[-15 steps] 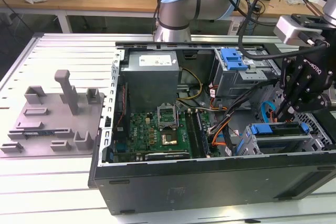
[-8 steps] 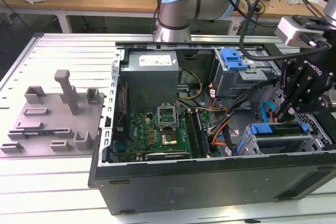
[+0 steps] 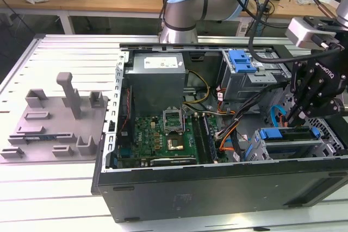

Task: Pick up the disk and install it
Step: 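Insert the second disk wire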

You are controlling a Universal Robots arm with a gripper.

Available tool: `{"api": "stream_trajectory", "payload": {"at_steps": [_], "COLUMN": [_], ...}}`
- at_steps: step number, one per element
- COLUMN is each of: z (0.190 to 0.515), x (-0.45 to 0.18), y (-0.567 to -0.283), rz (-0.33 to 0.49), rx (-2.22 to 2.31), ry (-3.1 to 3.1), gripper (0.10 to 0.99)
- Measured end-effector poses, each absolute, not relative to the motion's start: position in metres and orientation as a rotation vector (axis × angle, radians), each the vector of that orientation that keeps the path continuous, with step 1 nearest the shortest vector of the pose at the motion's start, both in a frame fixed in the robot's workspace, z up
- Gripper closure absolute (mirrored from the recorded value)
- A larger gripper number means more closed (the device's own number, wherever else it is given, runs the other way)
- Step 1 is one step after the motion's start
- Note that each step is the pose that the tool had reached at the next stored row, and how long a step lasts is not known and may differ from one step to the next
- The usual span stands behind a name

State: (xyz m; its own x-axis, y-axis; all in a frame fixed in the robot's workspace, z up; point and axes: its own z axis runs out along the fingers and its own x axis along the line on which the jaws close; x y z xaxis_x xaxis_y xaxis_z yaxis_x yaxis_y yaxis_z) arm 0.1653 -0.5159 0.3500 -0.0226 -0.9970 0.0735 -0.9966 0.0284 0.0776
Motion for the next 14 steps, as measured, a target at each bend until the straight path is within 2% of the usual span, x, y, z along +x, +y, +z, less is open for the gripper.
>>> {"api": "stream_trajectory", "payload": {"at_steps": [14], "z": [0.3493], "x": [0.1679], "y": [-0.5198], "rz": [-0.019], "rx": [2.112], "ry": [-2.166], "gripper": [0.925]}}
